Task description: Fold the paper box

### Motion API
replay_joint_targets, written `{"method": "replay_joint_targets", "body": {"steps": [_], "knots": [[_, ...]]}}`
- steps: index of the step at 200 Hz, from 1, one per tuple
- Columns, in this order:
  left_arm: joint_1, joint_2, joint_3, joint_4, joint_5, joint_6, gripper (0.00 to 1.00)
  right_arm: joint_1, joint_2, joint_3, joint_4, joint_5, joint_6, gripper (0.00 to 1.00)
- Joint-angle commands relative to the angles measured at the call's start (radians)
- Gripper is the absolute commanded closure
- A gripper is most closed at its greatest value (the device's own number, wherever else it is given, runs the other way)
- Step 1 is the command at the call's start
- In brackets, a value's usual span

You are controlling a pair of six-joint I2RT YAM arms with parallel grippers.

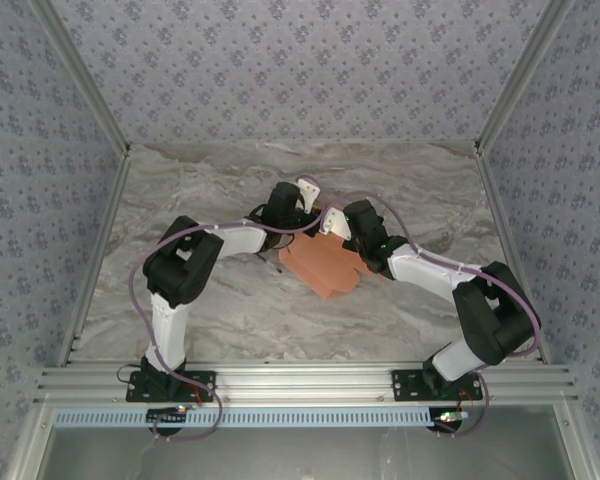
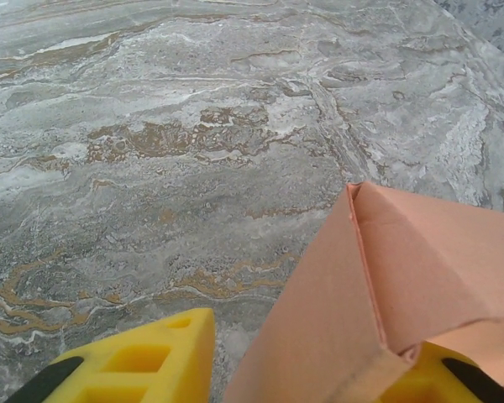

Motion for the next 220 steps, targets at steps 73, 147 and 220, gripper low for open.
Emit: {"method": "replay_joint_targets", "body": {"steps": [73, 147, 220], "knots": [[-0.002, -0.030, 0.040, 0.047, -0.332, -0.223, 0.81, 0.038, -0.009, 0.005, -0.120, -0.080, 0.033, 1.00], [-0.017, -0.023, 0.080, -0.049, -0.493, -0.233, 0.84, 0.049, -0.011, 0.006, -0.121, -0.082, 0.047, 1.00], [-0.027, -0.040, 0.044, -0.019, -0.546, -0.179, 0.85, 0.049, -0.016, 0.012, -0.126, -0.089, 0.059, 1.00]]}}
